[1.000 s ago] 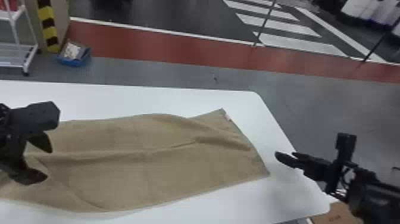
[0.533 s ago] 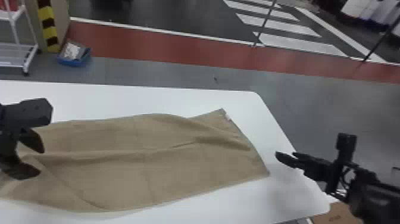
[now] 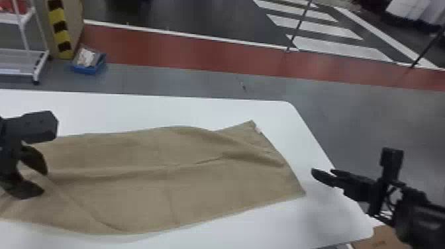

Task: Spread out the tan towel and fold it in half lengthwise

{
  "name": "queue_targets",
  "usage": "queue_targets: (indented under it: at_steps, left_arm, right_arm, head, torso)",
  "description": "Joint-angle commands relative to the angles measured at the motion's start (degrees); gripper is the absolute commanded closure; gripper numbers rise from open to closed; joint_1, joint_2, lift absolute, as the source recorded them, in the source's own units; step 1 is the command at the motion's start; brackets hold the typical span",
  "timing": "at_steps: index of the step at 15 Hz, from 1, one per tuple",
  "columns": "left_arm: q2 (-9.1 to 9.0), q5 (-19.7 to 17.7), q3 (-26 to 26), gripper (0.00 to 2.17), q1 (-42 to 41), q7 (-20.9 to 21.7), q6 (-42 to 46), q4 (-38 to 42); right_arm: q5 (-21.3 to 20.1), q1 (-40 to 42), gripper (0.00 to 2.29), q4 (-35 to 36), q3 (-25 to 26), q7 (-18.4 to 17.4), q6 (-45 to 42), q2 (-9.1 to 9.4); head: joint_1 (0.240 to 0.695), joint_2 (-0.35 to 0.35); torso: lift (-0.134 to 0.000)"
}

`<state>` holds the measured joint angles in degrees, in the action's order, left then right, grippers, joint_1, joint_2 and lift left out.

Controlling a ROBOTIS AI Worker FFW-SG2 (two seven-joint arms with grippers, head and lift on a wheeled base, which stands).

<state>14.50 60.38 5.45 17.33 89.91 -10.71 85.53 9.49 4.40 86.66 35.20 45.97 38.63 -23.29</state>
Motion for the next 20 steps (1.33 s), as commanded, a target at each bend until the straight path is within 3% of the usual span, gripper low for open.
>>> queue_targets:
  at_steps: [1,6,7,10,11,15,18,20]
  left_arm:
    - [0.0,0.4,-0.1,0.64,0.0,0.7,0.0,-0.4]
    - [0.0,0.4,-0.4,0.67,-0.4,0.7,-0.1,0.8]
    - [0.09,0.5,-0.4,0.82,-0.4,0.7,-0.1,0.9]
    - [0.27,0.3,-1.3,0.92,-0.9,0.7,-0.1,2.1]
    - [0.27,0.2,-1.6,1.05,-1.0,0.7,-0.1,2.5]
    - [1.32,-0.4,-2.3,1.06,-1.9,0.7,-0.1,4.1]
    - [2.2,-1.7,-4.3,1.06,-3.6,0.7,-0.3,8.1]
    - [2.81,-2.4,-4.7,1.06,-4.7,0.7,-0.5,10.3]
  right_arm:
    - [0.0,0.0,0.06,0.0,0.0,0.0,0.0,0.0]
    - [0.0,0.1,0.06,-0.1,0.0,0.0,0.0,0.0]
    - [0.1,0.1,0.06,-0.1,0.0,0.0,0.0,-0.09]
    - [0.0,-0.2,0.06,-0.1,-0.1,0.0,0.0,-0.09]
    - [-0.1,-0.3,0.06,-0.1,-0.2,0.0,0.0,-0.09]
    - [-0.4,-0.4,0.06,0.0,-0.7,0.0,0.2,-0.09]
    - [-4.5,0.2,0.06,3.4,-3.2,1.1,-0.5,-0.53]
    - [-12.4,2.1,0.06,9.4,-7.3,5.7,-3.7,-1.58]
  head:
    - [0.695,-0.325]
    - [0.695,-0.321]
    - [0.695,-0.321]
    - [0.695,-0.32]
    - [0.695,-0.319]
    - [0.695,-0.307]
    - [0.695,-0.299]
    - [0.695,-0.285]
  torso:
    - [-0.12]
    - [-0.12]
    - [-0.12]
    - [-0.12]
    - [-0.12]
    - [-0.12]
    - [-0.12]
    - [-0.12]
